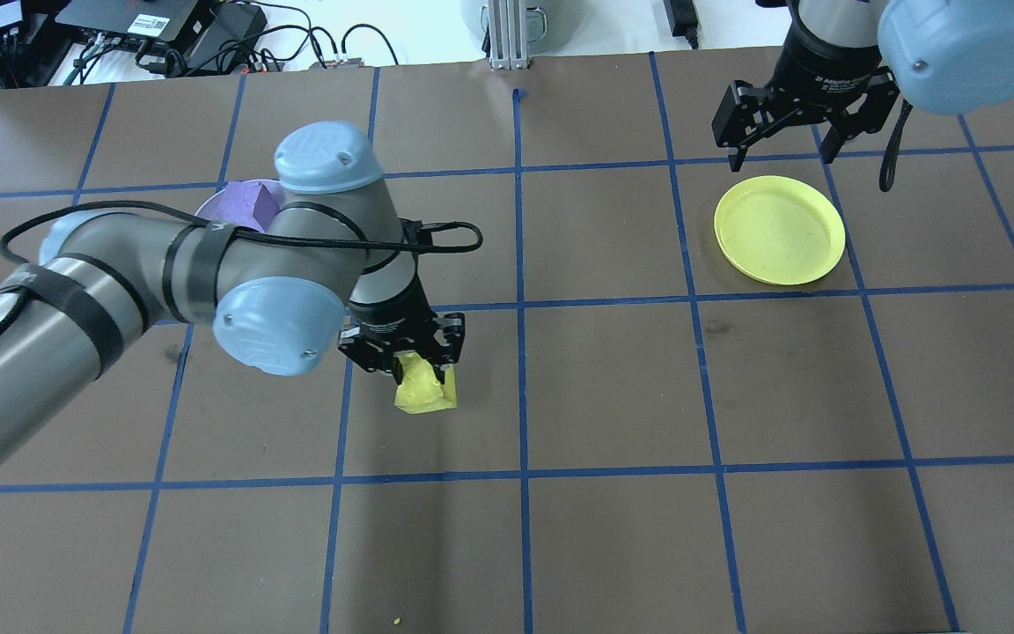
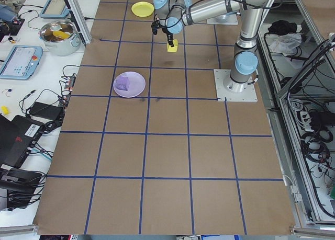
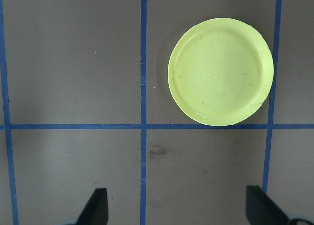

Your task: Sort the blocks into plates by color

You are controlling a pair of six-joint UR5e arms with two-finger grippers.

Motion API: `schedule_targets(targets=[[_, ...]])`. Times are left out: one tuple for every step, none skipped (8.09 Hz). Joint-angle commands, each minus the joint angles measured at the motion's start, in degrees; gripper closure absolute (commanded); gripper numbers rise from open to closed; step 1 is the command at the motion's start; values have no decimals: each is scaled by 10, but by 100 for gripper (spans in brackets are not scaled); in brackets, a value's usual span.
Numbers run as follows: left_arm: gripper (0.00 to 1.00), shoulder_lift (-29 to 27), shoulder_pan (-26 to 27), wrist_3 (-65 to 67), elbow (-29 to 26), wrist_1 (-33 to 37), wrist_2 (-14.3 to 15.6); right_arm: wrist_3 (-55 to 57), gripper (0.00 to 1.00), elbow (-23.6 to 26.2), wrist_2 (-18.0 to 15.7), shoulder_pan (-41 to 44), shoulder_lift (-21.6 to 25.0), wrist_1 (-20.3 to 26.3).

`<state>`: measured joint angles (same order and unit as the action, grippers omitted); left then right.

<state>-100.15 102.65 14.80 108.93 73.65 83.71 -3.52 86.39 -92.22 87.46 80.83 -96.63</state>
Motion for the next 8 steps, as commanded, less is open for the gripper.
schedule_targets(targets=[[100, -60, 90, 89, -39, -73, -14, -3, 0, -1, 1, -7, -2, -10], [100, -80, 100, 115, -66, -77, -16, -4, 0, 0, 5, -22, -2, -17], [100, -97, 105, 150, -100, -71, -16, -32, 0, 1, 7, -34, -2, -17], [100, -118, 120, 156, -126, -71, -12, -42, 0, 1, 8, -37, -8, -17], [100, -143, 130, 160, -139, -76, -10, -42, 0, 1, 7, -37, -9, -18], [78, -164, 134, 180, -147, -85, -9, -42, 0, 1, 6, -37, -9, -18], [64, -180, 143, 215, -147, -126, -7, -43, 0, 1, 3, -37, -9, -18], [42, -188, 157, 228, -147, -151, -7, -43, 0, 2, 1, -37, -9, -18]])
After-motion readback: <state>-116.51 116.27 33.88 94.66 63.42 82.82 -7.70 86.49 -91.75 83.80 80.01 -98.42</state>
